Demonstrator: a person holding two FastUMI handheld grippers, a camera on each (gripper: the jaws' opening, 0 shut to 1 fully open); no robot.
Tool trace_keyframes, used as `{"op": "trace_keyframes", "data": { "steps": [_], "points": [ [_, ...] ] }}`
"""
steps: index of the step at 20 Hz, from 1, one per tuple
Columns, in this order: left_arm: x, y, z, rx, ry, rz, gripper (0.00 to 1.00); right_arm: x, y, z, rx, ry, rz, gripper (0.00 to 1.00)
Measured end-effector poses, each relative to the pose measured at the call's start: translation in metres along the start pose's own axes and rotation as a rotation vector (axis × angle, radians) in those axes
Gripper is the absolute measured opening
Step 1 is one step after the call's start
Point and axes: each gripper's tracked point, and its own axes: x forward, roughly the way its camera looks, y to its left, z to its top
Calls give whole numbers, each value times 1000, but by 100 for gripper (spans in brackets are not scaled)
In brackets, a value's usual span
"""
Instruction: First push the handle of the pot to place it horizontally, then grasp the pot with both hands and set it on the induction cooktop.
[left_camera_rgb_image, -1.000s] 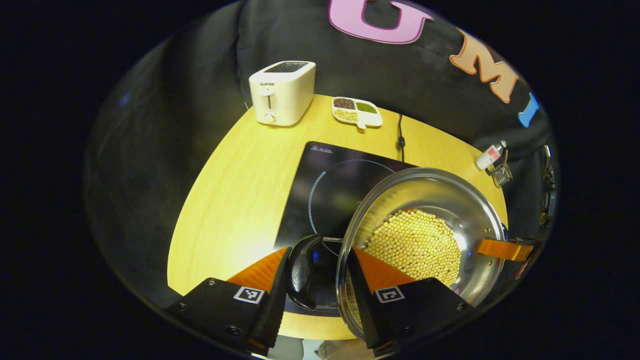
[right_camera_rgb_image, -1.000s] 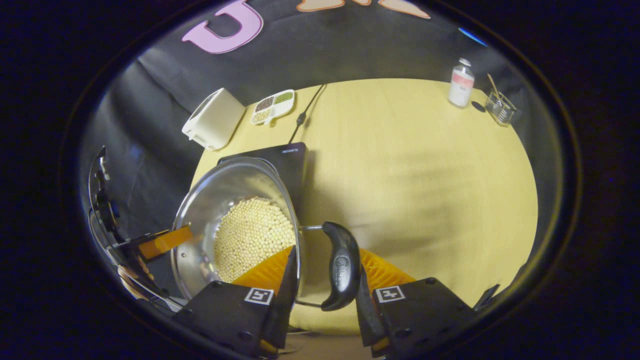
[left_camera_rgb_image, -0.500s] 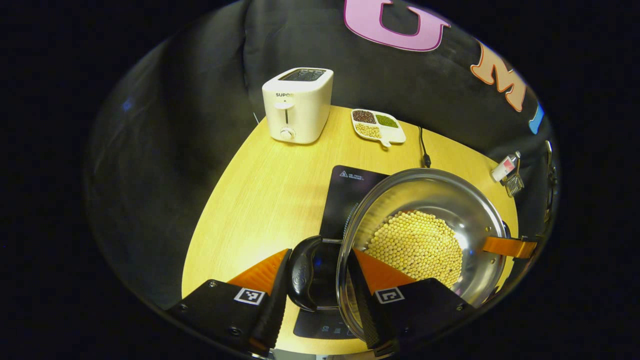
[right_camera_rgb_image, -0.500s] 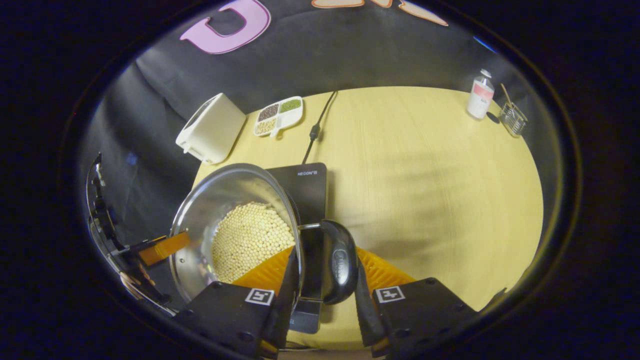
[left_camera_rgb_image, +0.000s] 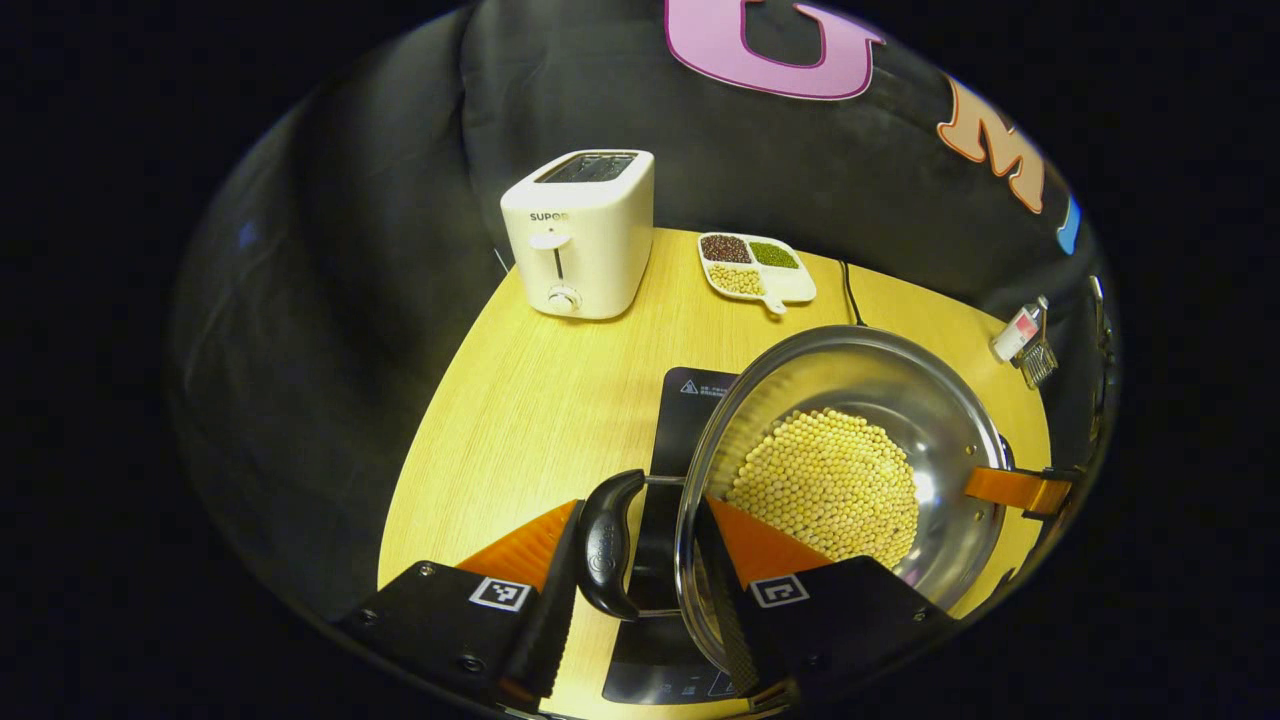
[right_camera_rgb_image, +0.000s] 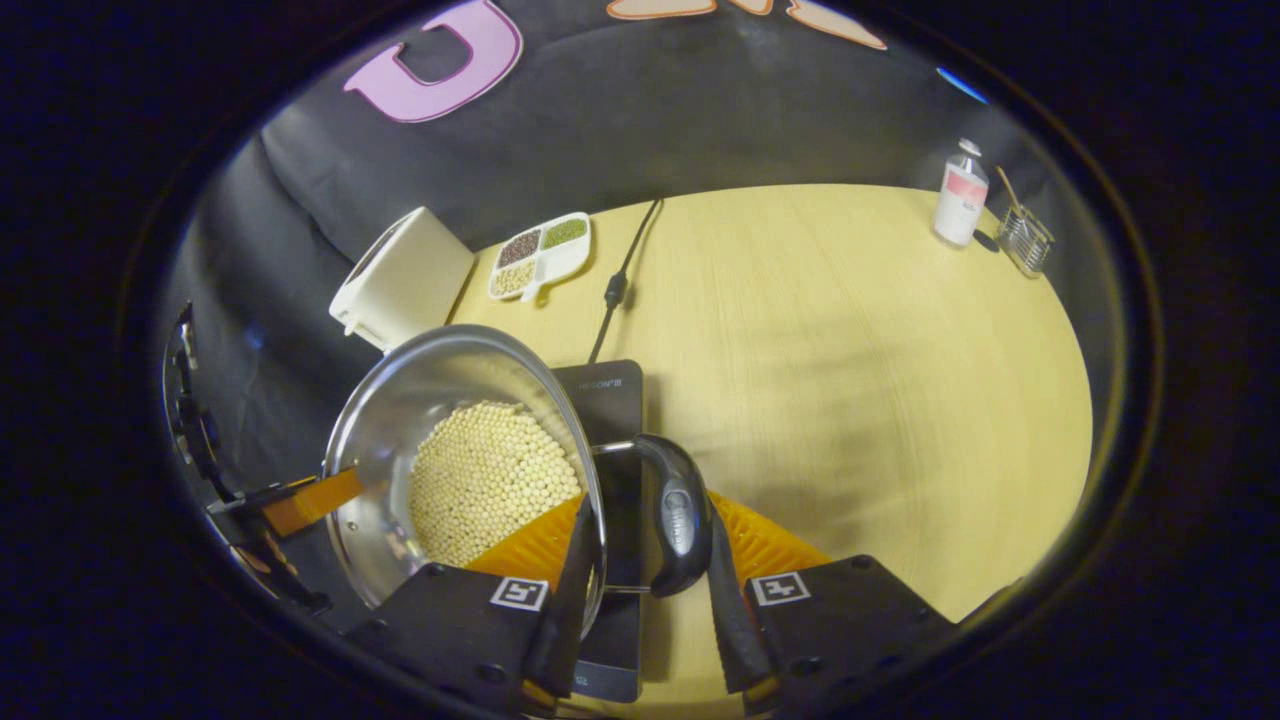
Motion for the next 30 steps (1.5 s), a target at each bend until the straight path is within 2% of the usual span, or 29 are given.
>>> {"op": "trace_keyframes", "data": {
  "steps": [9,10,13,14,15,16,17,18,19,20,21,22,23,24,26,30],
  "points": [
    [1,0,-4,-46,-15,-17,66,-1,-2,2,-24,-5,2,52],
    [2,0,-4,-53,-17,-18,67,0,-2,1,-25,-5,3,59],
    [1,-1,-5,-51,-22,-23,67,-1,1,-11,-4,37,13,55],
    [2,-1,-5,-49,-25,-25,67,2,3,-13,11,40,29,62],
    [1,-1,-5,-48,-26,-28,67,2,2,-14,16,41,34,55],
    [2,-2,-4,-55,-31,-38,69,0,2,-13,22,30,42,53],
    [1,-3,-3,-63,-41,-43,68,-3,6,-8,31,10,57,60],
    [3,-2,0,-69,-61,-39,70,-5,7,-2,42,-23,62,71],
    [-2,1,4,-74,-86,-27,76,-16,7,8,54,-66,71,81],
    [-12,2,7,-70,-118,-17,100,-17,6,18,67,-111,78,92],
    [-11,6,14,-61,-150,-14,99,-23,4,29,80,-156,84,93],
    [-19,8,22,-56,-193,-7,98,-32,1,39,88,-206,84,100],
    [-25,11,30,-48,-236,3,98,-40,-5,50,88,-257,79,92],
    [-33,15,36,-35,-269,19,98,-50,-12,56,85,-302,72,100],
    [-48,21,45,-1,-325,57,97,-70,-26,67,67,-376,43,100],
    [-89,7,57,8,-428,69,97,-123,-62,78,23,-530,-67,100]
  ]
}}
